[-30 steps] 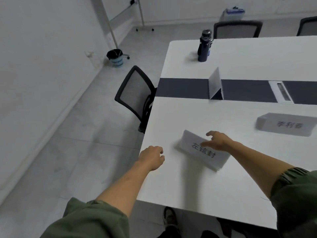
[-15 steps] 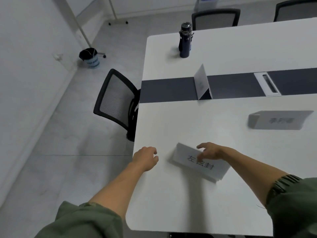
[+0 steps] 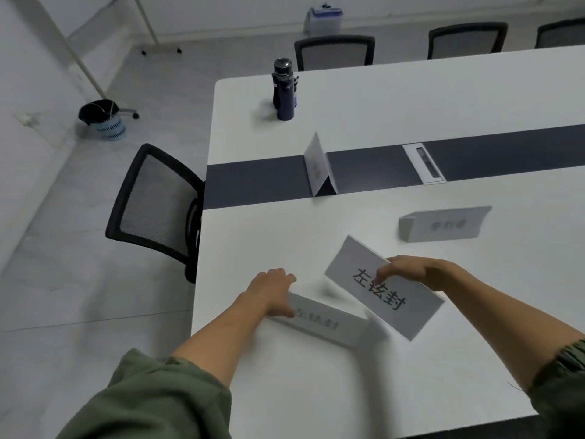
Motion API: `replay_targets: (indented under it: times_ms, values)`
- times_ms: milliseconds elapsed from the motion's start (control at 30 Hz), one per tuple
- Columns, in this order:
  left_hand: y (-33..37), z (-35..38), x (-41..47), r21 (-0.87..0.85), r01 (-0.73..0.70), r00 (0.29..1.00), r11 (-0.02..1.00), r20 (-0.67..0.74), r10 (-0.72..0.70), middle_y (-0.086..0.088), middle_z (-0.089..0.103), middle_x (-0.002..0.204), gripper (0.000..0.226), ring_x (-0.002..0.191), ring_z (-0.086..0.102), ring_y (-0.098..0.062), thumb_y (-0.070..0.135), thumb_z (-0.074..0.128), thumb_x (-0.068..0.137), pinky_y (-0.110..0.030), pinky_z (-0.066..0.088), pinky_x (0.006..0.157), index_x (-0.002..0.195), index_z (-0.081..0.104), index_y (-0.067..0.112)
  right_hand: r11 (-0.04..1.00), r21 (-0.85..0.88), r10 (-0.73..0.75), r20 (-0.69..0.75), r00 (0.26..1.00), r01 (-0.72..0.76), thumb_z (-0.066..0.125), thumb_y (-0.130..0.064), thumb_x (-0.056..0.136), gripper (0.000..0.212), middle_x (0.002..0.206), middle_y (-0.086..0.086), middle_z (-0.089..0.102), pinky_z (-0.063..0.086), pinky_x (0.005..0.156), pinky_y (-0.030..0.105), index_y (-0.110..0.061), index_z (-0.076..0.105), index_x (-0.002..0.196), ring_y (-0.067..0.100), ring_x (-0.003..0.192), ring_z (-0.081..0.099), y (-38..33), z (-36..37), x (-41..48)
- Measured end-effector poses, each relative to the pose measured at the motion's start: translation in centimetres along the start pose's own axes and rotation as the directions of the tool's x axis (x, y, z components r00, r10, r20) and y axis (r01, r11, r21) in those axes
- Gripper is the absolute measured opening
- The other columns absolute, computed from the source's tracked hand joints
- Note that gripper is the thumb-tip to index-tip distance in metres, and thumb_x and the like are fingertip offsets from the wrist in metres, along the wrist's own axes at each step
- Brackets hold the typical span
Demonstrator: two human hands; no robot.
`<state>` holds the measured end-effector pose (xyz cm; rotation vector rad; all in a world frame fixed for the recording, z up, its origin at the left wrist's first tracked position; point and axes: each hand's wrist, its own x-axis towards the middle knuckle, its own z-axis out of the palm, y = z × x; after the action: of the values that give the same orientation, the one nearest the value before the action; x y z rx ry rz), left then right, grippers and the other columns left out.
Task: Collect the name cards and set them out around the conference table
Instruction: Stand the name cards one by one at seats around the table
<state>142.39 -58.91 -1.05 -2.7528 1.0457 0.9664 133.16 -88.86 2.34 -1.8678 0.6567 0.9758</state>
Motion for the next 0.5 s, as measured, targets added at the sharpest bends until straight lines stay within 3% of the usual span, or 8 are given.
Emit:
replay_targets:
  times_ms: [267,367,500]
  values:
    - [3.8,1.9,3.0,0.193,-0.022,0.987,0.981,0.161,-0.009,-0.005,0.053,0.125,0.07,0.116,0.048,-0.026,0.052,0.062,0.075,-0.038,0.031,0.097,0.136,0.041,0.024,0.978,0.207,0.035,0.022,0.999,-0.039,0.069,-0.037,0.062,0.056,0.095,0.016,0.075,0.059,0.073,0.038,-0.01,0.065,0.11,0.031,0.084,0.073,5.7,0.4,1.1]
    - [4.3,2.8,3.3,0.117,0.019,0.962,0.993,0.269,-0.05,-0.004,0.047,0.132,0.068,0.12,0.043,-0.028,0.036,0.063,0.077,-0.036,0.037,0.093,0.139,0.036,0.029,0.962,0.27,0.041,0.029,0.999,-0.047,0.07,-0.037,0.063,0.055,0.095,0.015,0.076,0.059,0.072,0.038,-0.009,0.066,0.11,0.032,0.084,0.073,6.8,0.6,1.7]
    - [4.0,3.1,3.3,-0.038,0.076,0.931,0.996,0.361,-0.057,0.006,0.026,0.155,0.087,0.139,0.031,-0.028,0.024,0.061,0.079,-0.045,0.033,0.11,0.149,0.014,0.042,0.944,0.326,0.039,0.037,0.999,-0.049,0.071,-0.036,0.063,0.054,0.095,0.016,0.075,0.058,0.069,0.036,-0.009,0.067,0.109,0.031,0.081,0.073,7.1,0.6,2.3]
